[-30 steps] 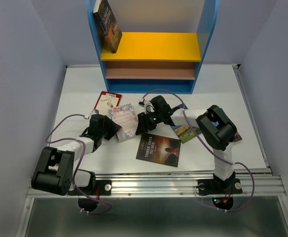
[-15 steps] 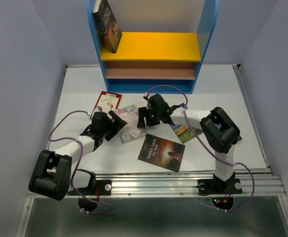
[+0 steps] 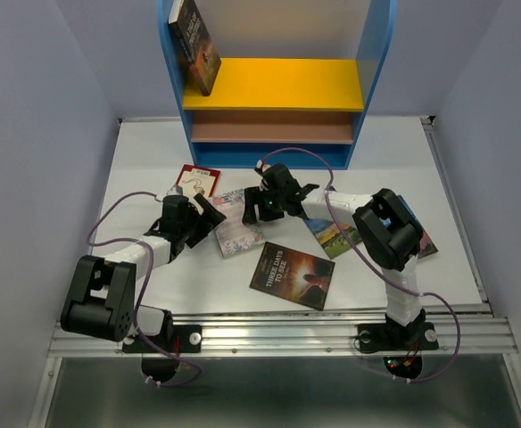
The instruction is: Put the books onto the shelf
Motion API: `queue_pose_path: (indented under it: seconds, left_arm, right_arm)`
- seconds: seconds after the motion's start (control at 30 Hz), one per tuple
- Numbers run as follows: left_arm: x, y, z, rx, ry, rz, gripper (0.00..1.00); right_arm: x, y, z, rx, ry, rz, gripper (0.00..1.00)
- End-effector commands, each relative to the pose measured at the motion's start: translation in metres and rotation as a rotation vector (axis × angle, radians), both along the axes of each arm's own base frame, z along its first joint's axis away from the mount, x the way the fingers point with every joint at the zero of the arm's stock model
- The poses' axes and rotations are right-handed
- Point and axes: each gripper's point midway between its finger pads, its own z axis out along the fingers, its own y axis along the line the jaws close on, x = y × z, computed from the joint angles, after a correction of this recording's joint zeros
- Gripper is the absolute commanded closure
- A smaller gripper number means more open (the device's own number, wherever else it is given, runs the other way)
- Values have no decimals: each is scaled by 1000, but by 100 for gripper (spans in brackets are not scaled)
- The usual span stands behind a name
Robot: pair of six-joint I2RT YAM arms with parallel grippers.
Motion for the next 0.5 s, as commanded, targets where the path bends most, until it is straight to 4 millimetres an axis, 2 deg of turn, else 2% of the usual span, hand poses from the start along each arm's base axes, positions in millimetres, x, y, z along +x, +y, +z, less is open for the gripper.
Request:
queue_pose_path:
  seconds: [0.0, 0.07, 0.17, 0.27, 0.33, 0.37, 0.43, 0.47]
  left_arm:
    - [-12, -13, -8, -43, 16, -87, 2]
    - [-25, -24, -12, -90, 34, -130, 2]
    - [-42, -40, -17, -120, 67, -190, 2]
    - [-53, -56, -20, -135, 92, -252, 3]
    - [-58, -64, -20, -156, 103, -291, 5]
    - [-57, -68, -18, -167, 102, -310, 9]
    - [-58, -75, -14, -192, 102, -338, 14]
    - [-58, -81, -10, -200, 89, -355, 19]
  right_arm:
    - [-21, -13, -13, -27, 98, 10, 26]
    - [-28, -16, -13, -22, 117, 17, 26]
    - [-51, -16, -14, 11, 196, 63, 26]
    - [-66, -13, -13, 49, 254, 110, 26]
    - [-68, -12, -14, 53, 258, 124, 26]
    - [-66, -12, -15, 48, 247, 129, 26]
    - [-56, -10, -9, 56, 219, 126, 26]
    - [-50, -12, -8, 54, 203, 127, 26]
